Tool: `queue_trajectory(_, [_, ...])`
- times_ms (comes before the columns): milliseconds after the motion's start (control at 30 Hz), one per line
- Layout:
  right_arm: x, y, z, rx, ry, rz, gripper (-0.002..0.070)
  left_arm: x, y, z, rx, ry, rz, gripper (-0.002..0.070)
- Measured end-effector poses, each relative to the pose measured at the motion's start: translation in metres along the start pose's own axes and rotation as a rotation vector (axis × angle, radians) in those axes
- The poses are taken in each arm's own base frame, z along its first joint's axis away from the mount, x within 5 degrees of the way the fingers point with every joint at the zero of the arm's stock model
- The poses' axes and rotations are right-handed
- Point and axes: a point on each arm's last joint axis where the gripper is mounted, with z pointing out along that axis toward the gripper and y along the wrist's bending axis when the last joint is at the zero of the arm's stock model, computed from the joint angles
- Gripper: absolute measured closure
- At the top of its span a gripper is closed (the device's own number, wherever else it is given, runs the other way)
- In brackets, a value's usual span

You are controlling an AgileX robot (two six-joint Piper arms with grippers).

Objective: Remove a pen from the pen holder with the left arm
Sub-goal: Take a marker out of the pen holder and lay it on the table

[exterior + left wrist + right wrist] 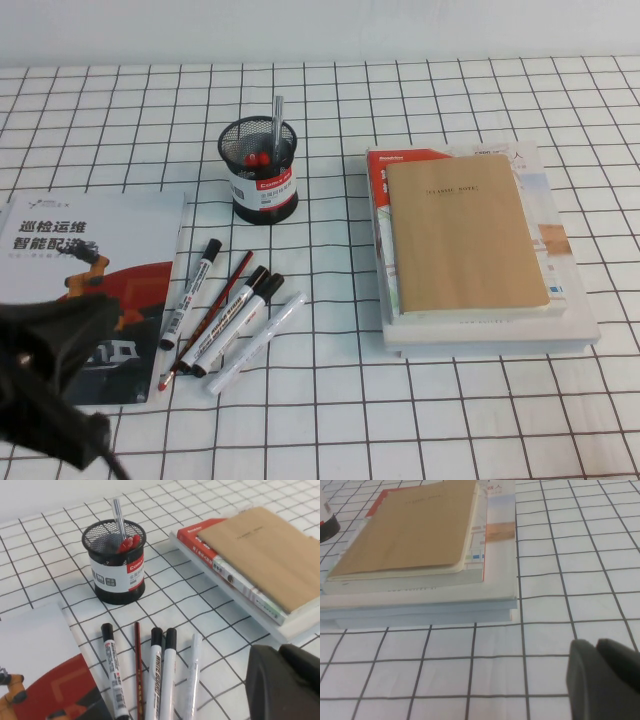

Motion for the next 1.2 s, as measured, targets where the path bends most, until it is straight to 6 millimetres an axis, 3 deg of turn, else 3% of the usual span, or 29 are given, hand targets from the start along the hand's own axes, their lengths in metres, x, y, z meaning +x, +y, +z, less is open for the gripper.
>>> queue_trajectory(300, [0.0,0.0,0.0,0.0,0.0,0.0,0.069,0.039,-0.004,-0.016,0.015,-0.001,-0.098,0.0675])
queue_trajectory(600, [0.0,0.0,0.0,0.0,0.0,0.0,0.069,0.045,-0.002,-0.013,-0.005,0.02,-0.098,0.0675])
queue_trajectory(833, [0.0,0.0,0.0,0.0,0.0,0.0,0.069,0.045,0.005,-0.016,-0.084,-0.163,-0.095,0.0675])
queue_trajectory(967, [0.0,0.0,0.0,0.0,0.0,0.0,0.069,0.061,0.014,-0.025,-0.208,-0.282,-0.164,0.0675])
queue_trajectory(1200, [0.0,0.0,0.0,0.0,0.0,0.0,0.069,0.106,0.02,-0.032,-0.414,-0.362,-0.218,0.0675])
